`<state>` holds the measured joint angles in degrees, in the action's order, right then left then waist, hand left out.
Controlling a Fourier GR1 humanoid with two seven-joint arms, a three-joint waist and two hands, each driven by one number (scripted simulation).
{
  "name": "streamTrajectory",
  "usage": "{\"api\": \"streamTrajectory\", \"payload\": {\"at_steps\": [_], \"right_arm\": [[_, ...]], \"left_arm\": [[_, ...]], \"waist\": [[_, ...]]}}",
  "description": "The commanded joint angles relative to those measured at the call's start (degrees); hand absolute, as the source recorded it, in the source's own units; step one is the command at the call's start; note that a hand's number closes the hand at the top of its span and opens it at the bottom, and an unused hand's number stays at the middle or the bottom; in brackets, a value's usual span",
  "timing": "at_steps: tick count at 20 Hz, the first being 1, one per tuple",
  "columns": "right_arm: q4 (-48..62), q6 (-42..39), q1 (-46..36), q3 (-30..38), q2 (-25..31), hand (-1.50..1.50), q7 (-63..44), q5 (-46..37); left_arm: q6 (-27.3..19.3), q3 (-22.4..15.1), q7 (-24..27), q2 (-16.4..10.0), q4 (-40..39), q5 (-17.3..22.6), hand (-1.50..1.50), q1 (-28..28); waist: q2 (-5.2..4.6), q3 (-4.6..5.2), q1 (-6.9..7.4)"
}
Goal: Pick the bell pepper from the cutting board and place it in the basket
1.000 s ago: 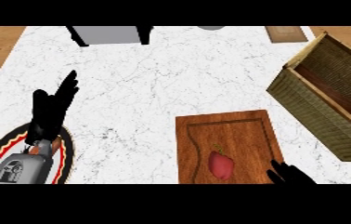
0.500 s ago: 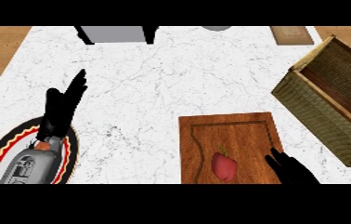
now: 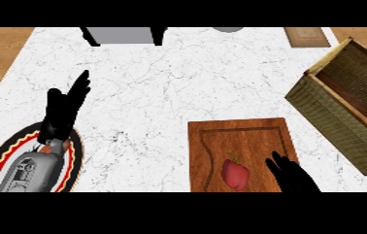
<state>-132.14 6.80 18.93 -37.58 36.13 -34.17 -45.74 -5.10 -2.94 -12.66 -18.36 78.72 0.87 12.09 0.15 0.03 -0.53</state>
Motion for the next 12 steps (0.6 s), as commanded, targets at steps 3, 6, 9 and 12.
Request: {"api": "streamTrajectory", "payload": {"at_steps": [3,6,9,12], "right_arm": [[1.57,-1.94,-2.42,-1.56,-4.32,-1.5,-0.12,-5.65],[5.97,-2.04,-4.29,-1.21,-7.15,-1.5,1.01,-7.09],[10.89,0.75,-3.84,0.31,-8.07,-1.5,4.87,-6.78],[11.2,-0.6,-4.85,-2.23,-12.34,-1.5,3.18,-10.11]], "left_arm": [[0.9,0.5,2.16,2.06,0.53,-0.87,0.0,-2.65],[1.41,1.94,3.52,2.32,-3.68,-2.01,0.0,1.51],[1.99,1.59,-1.74,2.09,2.52,-2.02,0.0,-1.55],[1.15,2.3,1.33,4.21,-2.89,-3.65,0.0,1.91]], "waist": [[-0.08,-0.03,0.44],[-0.15,-0.03,0.3],[-0.1,-0.05,0.46],[-0.14,-0.03,0.29]]}}
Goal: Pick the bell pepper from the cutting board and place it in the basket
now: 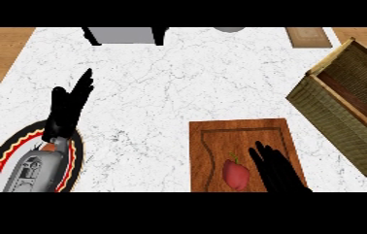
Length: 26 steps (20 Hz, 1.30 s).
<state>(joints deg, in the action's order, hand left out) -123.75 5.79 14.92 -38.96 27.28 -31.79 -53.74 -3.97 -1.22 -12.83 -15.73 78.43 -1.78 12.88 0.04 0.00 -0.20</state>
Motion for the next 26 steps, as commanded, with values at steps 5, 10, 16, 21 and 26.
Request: {"api": "streamTrajectory", "payload": {"at_steps": [5,10,16,21,26], "right_arm": [[4.94,-1.04,-2.14,1.1,-5.2,-1.5,2.31,-2.01],[15.81,1.49,-6.19,4.4,-8.76,-1.5,8.01,0.08],[12.73,-1.23,-2.57,2.14,-10.21,-1.5,5.71,-2.87],[17.72,-0.44,-3.22,2.62,-13.17,-1.5,6.75,-3.45],[24.81,0.36,-7.13,4.19,-16.59,-1.5,9.22,-3.66]], "left_arm": [[2.91,2.99,-0.92,-0.96,0.55,-0.81,0.0,0.45],[3.67,3.3,0.94,0.45,-1.1,-1.34,0.0,0.67],[4.47,4.51,0.18,1.36,-1.41,-1.88,0.0,0.38],[5.5,5.83,2.53,1.04,-0.84,-2.09,0.0,-1.09],[3.44,3.83,-1.39,3.76,-0.76,-4.92,0.0,2.19]], "waist": [[-0.01,0.0,0.1],[-0.07,0.0,0.14],[-0.02,0.0,-0.02],[-0.02,0.0,0.09],[-0.06,0.0,0.08]]}}
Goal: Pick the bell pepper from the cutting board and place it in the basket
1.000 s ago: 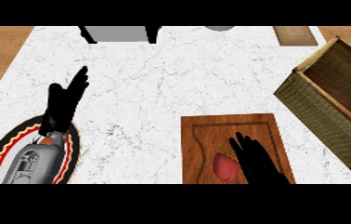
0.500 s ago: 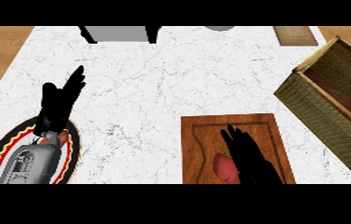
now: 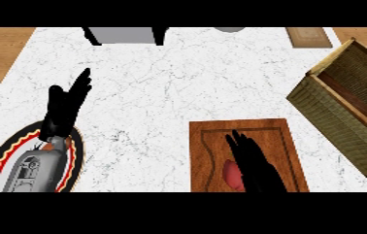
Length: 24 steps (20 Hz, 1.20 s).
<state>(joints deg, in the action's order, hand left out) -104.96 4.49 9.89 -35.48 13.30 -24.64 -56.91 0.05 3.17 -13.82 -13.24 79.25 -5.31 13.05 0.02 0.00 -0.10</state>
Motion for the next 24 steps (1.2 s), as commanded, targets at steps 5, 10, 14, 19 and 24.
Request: {"api": "streamTrajectory", "payload": {"at_steps": [5,10,14,19,24], "right_arm": [[6.32,0.87,-3.12,2.75,-3.8,-1.5,2.44,-0.75],[3.14,-1.37,-2.37,2.49,-0.08,1.5,3.51,-3.73],[8.55,3.39,-2.33,-0.79,-1.59,1.5,4.73,-10.38],[3.8,-2.35,-0.98,-1.56,5.69,1.5,8.41,-10.86],[-6.36,-19.28,-2.62,-1.16,18.96,1.5,14.87,-5.78]], "left_arm": [[1.32,1.89,-2.03,0.09,1.14,0.05,0.0,0.91],[0.82,0.35,0.1,1.43,4.2,-1.45,0.0,-3.35],[3.23,3.02,2.14,-0.72,-1.22,-0.08,0.0,-0.36],[2.24,2.54,1.54,0.27,1.36,-0.45,0.0,-2.46],[1.03,1.11,2.71,1.62,-0.62,-2.15,0.0,-1.95]], "waist": [[-0.01,0.0,0.08],[0.06,0.0,0.18],[0.0,0.0,0.01],[0.1,0.02,0.03],[0.03,0.11,-0.08]]}}
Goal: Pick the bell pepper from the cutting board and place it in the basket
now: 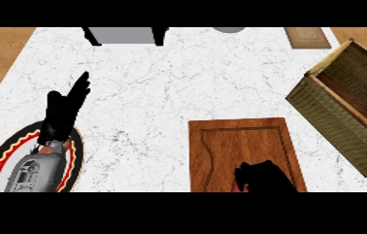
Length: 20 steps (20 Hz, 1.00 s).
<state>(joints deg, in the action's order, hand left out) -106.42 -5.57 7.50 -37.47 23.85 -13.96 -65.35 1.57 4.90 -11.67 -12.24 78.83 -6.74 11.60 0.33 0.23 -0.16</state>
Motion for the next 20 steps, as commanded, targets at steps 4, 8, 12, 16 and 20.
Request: {"api": "streamTrajectory", "payload": {"at_steps": [4,8,12,16,20], "right_arm": [[-13.59,-8.96,3.68,0.63,13.66,1.5,5.66,-0.44],[-21.31,-8.37,5.76,3.19,11.94,1.5,6.73,4.14],[-33.08,-14.92,10.94,3.71,6.64,1.5,0.63,14.77],[-40.78,-15.36,11.47,7.9,1.27,1.5,0.53,24.47],[-43.96,-15.3,12.08,8.17,-6.08,1.5,-2.14,25.63]], "left_arm": [[-1.25,0.11,-3.18,0.32,-1.11,-1.15,0.0,3.5],[-0.02,0.15,1.33,0.87,-2.51,-0.43,0.0,0.87],[1.6,1.57,-1.64,-1.01,1.85,1.63,0.0,0.08],[-0.4,0.18,-1.62,0.29,0.83,-0.59,0.0,0.37],[-0.51,0.74,-1.36,0.05,1.43,-0.29,0.0,-0.19]], "waist": [[-0.25,-0.21,-0.53],[-0.27,-0.22,-0.45],[-0.07,-0.19,-0.61],[-0.18,-0.19,-1.18],[-0.09,-0.11,-1.36]]}}
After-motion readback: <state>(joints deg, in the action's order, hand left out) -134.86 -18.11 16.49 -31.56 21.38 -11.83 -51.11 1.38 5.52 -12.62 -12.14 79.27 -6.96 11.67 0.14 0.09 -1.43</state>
